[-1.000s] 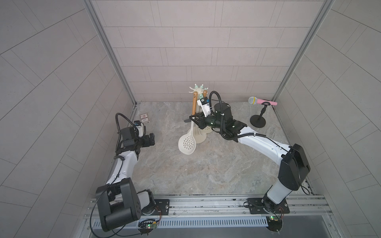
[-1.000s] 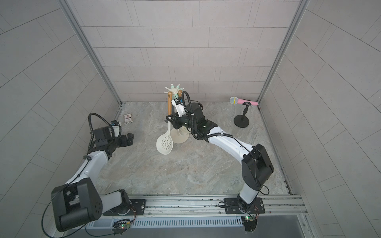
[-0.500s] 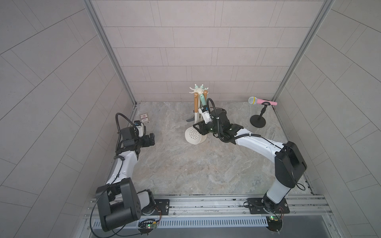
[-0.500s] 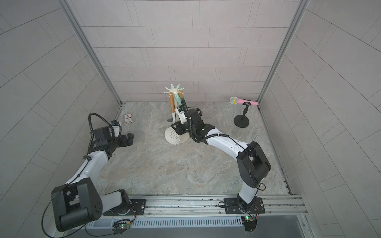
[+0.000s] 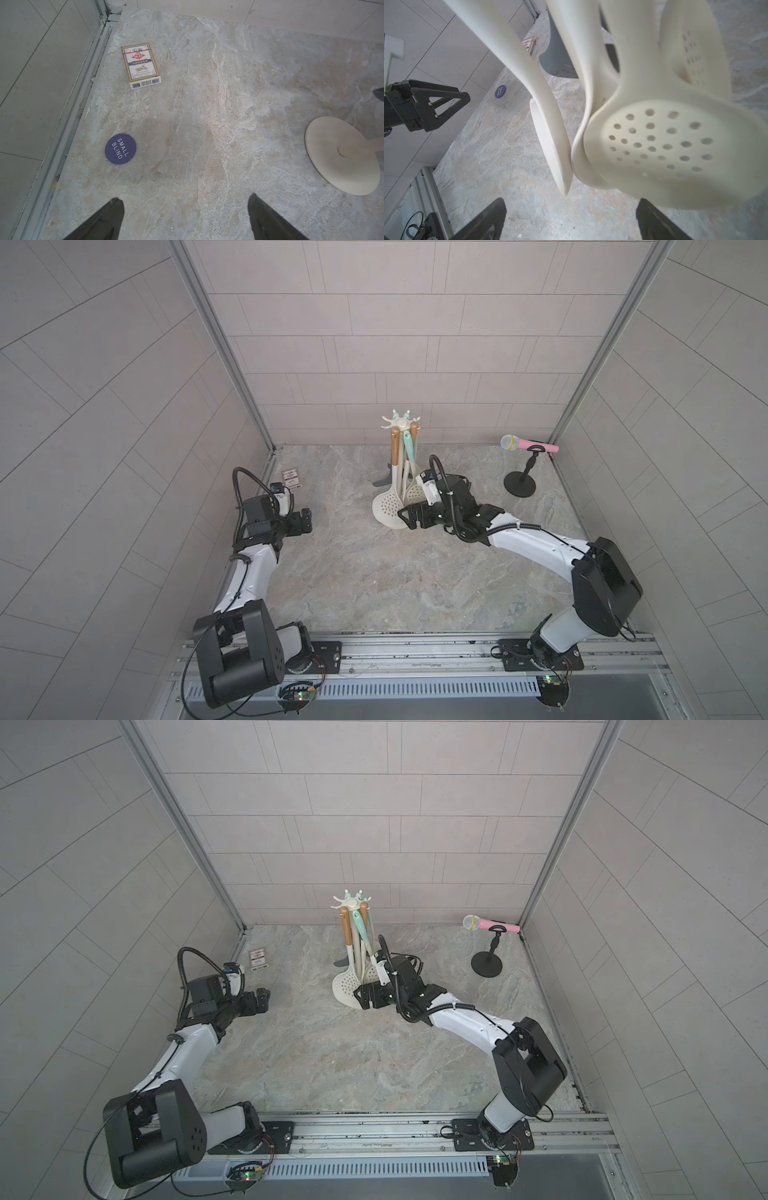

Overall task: Hang the skimmer on the kitchen utensil rack
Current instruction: Hang the skimmer on the rack, then reset both arms

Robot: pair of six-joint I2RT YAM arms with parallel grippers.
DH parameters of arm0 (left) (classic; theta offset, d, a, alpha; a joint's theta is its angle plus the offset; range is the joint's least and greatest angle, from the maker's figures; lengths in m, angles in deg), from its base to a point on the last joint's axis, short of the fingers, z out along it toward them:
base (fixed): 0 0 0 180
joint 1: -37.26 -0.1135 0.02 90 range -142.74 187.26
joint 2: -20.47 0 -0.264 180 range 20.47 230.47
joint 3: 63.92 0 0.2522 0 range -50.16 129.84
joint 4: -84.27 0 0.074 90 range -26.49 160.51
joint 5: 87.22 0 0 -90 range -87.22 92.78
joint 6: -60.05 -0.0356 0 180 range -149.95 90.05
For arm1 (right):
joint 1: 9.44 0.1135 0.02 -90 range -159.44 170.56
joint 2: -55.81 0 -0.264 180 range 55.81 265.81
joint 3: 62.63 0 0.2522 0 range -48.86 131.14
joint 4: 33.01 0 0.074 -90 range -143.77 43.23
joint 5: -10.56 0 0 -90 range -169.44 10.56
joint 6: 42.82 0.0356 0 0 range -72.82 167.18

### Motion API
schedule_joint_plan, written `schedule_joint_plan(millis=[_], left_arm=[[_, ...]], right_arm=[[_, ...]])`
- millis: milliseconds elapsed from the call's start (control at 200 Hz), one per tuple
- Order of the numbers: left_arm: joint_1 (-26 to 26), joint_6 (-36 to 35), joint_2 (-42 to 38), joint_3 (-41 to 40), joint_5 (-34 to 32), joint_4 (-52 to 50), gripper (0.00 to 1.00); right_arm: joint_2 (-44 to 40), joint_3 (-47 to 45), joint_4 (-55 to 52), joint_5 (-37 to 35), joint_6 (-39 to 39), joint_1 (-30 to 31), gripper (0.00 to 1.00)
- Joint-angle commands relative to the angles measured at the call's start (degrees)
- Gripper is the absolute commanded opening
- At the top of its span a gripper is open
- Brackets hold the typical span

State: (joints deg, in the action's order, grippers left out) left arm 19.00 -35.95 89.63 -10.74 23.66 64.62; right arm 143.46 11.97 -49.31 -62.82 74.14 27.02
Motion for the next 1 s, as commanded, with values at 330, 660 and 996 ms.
schedule_joint_plan(millis=[330, 660, 996], left_arm=[[-0.4, 0.8, 0.1, 0.0, 3.0, 4.2, 1.00], [-0.1, 3.0, -0.4, -6.0, 7.1, 16.0, 1.00], [0.0, 1.9, -4.2, -11.8, 5.8, 24.6, 1.00]], right_arm=[[-28.5, -22.8, -5.5, -10.1, 3.2, -4.6, 1.00], [-43.9, -31.9, -11.2, -3.2, 2.9, -20.8, 1.00], [-45.3, -31.5, -15.4, -3.3, -0.9, -23.8, 1.00]])
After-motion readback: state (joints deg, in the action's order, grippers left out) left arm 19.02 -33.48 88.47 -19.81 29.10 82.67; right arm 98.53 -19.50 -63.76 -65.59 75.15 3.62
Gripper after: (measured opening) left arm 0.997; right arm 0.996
